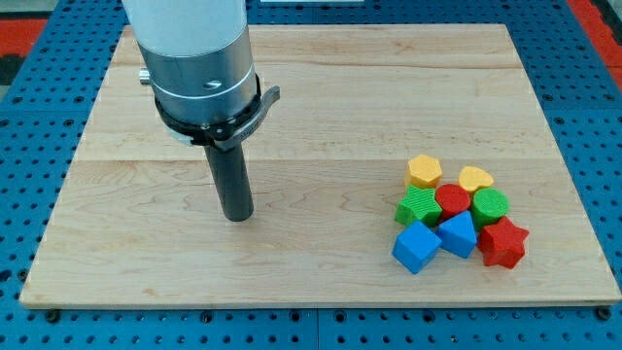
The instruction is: Point your arm at the yellow heart
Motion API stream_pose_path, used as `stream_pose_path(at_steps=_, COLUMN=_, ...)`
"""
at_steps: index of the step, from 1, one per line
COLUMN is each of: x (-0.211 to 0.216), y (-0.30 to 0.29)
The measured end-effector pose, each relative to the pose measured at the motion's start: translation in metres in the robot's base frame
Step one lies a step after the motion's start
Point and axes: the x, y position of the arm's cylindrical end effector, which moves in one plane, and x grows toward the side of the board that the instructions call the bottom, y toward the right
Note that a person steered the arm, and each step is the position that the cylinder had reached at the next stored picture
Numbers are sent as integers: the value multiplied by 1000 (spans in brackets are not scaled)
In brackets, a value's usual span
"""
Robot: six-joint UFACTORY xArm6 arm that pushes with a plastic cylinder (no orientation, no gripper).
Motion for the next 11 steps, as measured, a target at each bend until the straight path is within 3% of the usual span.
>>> stream_pose_path(at_steps=3, x=0, y=-2)
stream_pose_path(at_steps=4, x=9, y=32)
stream_pose_path(at_steps=6, x=99, y=116)
stream_pose_path(at_steps=8, x=97, y=336)
stream_pose_path(at_steps=9, x=79, y=394)
stream_pose_path(at_steps=11, x=-7, y=357)
